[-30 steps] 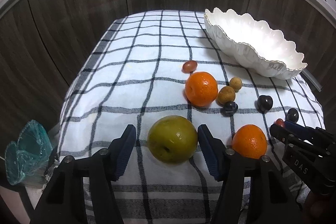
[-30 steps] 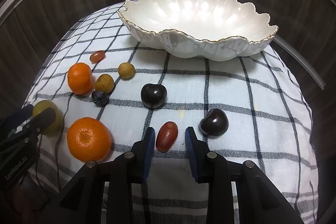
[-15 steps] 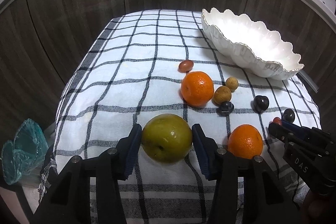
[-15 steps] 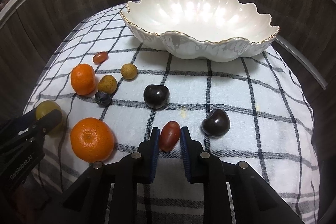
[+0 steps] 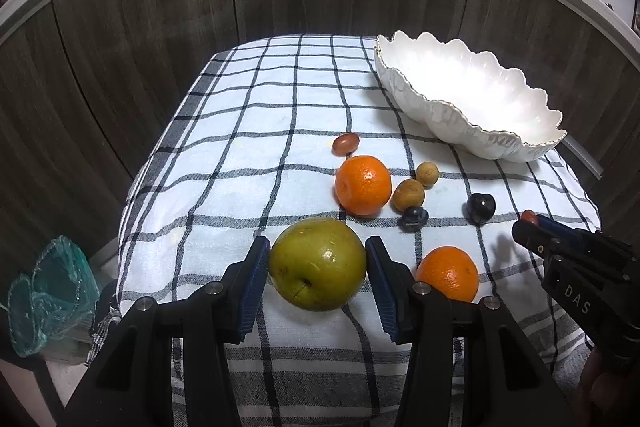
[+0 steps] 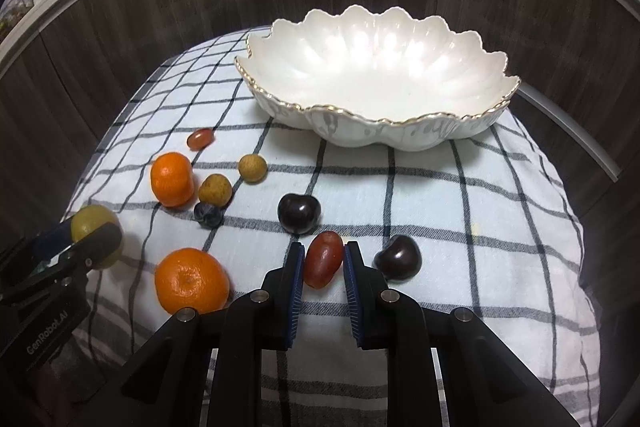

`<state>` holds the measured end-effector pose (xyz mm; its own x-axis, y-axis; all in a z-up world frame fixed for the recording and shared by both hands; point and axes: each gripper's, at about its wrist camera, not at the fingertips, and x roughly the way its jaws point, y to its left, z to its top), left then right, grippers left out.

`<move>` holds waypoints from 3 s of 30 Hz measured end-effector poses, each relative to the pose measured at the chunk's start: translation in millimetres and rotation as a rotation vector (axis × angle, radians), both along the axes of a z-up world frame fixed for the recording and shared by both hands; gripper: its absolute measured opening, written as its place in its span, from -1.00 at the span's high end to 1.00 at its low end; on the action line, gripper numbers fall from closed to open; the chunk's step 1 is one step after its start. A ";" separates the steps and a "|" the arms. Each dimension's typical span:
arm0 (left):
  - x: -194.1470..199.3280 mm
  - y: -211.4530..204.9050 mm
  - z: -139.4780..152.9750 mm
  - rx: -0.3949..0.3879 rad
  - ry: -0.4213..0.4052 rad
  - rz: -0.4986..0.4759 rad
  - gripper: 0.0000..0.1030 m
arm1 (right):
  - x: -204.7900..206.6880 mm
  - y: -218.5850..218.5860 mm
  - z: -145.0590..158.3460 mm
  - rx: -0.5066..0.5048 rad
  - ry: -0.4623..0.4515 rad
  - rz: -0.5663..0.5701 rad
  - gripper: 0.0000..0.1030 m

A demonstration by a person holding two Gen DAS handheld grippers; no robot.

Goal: Organize fruits
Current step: 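Close the left tool on the pear while the right tool grasps the red date, then carry the pear over the bowl and release it while the right tool drops the date in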

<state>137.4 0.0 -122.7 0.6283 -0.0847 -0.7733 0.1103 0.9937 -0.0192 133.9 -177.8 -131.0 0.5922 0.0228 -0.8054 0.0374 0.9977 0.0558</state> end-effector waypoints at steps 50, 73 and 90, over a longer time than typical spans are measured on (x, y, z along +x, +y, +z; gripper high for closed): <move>90.1 -111.2 72.1 -0.036 -0.116 -0.208 0.07 | 65.8 -96.1 70.8 -0.036 -0.132 -0.139 0.59; 127.1 -132.6 39.3 0.006 -0.009 -0.227 0.06 | 92.7 -113.0 55.2 -0.020 -0.079 -0.184 0.58; 119.0 -124.6 54.4 0.054 -0.083 -0.165 -0.99 | 85.8 -127.5 67.1 -0.011 -0.110 -0.271 -0.39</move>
